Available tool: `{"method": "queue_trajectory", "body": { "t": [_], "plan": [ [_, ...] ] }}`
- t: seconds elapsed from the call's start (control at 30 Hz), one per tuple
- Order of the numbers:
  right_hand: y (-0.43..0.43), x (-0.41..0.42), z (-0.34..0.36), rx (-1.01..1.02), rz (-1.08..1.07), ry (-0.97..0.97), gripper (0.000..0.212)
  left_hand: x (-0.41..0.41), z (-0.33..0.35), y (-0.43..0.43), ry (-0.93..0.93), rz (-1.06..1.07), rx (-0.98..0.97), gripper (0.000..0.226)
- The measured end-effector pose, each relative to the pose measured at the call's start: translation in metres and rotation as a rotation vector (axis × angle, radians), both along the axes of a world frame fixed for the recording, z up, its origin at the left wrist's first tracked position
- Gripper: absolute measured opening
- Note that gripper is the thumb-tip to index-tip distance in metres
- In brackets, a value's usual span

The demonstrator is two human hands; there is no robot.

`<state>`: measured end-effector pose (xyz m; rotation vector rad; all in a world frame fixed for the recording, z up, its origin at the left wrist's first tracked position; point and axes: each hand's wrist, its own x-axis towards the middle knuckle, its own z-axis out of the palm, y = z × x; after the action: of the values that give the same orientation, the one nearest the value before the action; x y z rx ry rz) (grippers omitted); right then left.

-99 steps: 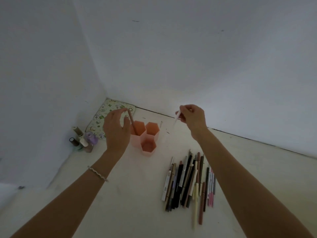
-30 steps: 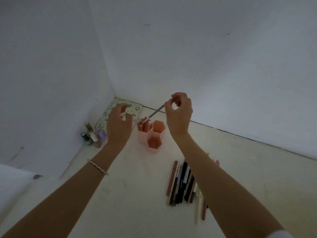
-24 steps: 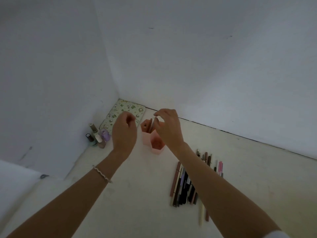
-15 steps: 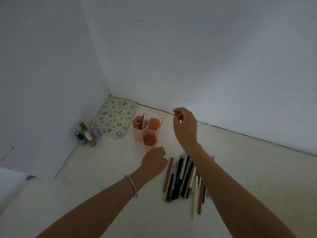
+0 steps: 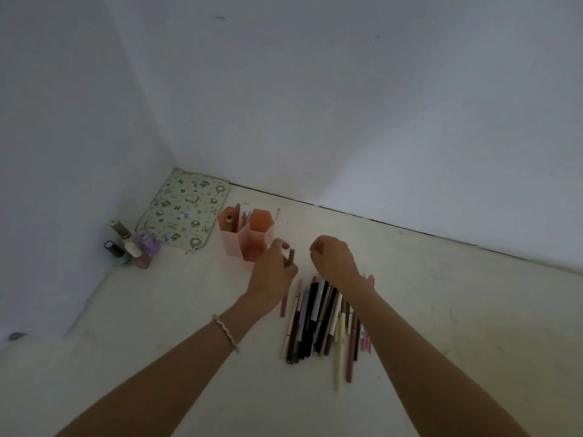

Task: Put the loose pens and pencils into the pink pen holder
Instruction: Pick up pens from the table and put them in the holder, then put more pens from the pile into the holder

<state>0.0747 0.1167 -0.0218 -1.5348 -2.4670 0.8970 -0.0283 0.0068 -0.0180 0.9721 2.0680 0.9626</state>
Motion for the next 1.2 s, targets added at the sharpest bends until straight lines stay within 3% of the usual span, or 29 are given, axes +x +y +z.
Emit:
{"method": "queue_trajectory", "body": {
  "t": [0.1,0.23,0.37,0.47,0.6,0.77,0.97,1.1,1.2],
  "plan": [
    [-0.013,-0.005,-0.015,-0.086,0.09,-0.185,0.017,-0.023,0.036,-0.001,0.064,0.098,0.264,0.038],
    [-0.036,-0.014,-0.034,0.012,0.242,-0.345,0.015,-0.048,0.068,-0.006,0.103,0.192,0.465,0.045],
    [-0.037,-0.025,-0.033,-0.04,0.162,-0.204,0.012,-0.08,0.087,-0.009,0.257,0.36,0.608,0.035],
    [-0.011,-0.028,-0.005,-0.059,-0.085,0.05,0.01,-0.111,0.091,-0.011,0.292,0.5,0.704,0.031],
    [0.026,-0.026,0.042,-0.039,-0.301,0.292,0.01,-0.123,0.074,-0.009,0.342,0.498,0.653,0.032],
    [0.028,-0.036,0.076,-0.021,-0.368,0.517,0.008,-0.116,0.037,-0.01,0.505,0.376,0.424,0.02],
    [-0.004,-0.068,0.094,0.226,-0.388,0.9,0.006,-0.13,0.04,-0.025,0.36,0.592,0.475,0.029],
    [-0.029,-0.084,0.08,0.442,-0.122,0.818,0.003,-0.126,0.035,-0.041,0.279,0.611,0.401,0.026],
    [-0.041,-0.092,0.061,0.463,0.137,0.656,0.005,-0.113,0.021,-0.046,0.169,0.612,0.263,0.016]
  ]
}}
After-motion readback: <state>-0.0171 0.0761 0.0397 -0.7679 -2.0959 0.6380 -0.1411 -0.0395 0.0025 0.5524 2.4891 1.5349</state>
